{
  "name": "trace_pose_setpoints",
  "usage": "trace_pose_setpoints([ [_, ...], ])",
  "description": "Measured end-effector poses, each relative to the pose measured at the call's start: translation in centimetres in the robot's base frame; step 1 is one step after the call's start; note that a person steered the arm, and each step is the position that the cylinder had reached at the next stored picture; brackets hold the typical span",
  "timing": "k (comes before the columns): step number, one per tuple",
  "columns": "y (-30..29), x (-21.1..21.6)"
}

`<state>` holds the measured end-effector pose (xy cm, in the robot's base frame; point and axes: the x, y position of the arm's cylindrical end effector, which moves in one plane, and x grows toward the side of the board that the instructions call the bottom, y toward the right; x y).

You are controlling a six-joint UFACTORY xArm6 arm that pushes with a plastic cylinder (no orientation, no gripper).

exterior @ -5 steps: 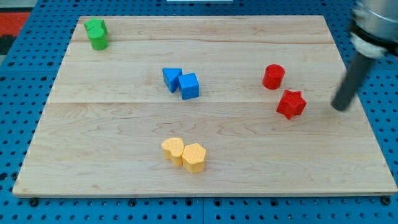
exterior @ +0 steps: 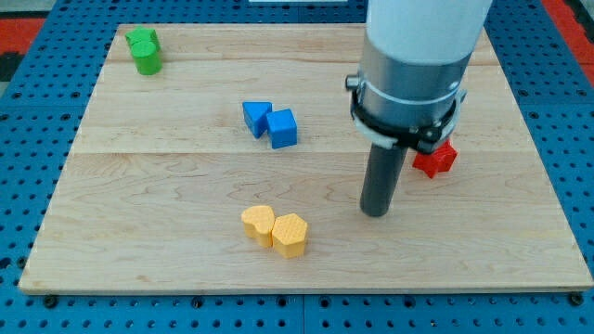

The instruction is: Push the red star downwards of the board

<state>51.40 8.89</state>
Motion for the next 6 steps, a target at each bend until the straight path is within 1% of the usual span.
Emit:
trace_pose_setpoints([
  [1,1.0,-2.6],
  [2,-1.5,-7.5],
  [3,4.1,-9.9],
  [4,6.9,-9.9],
  [5,7.0,-4.9],
  [6,8.2,-0.9],
])
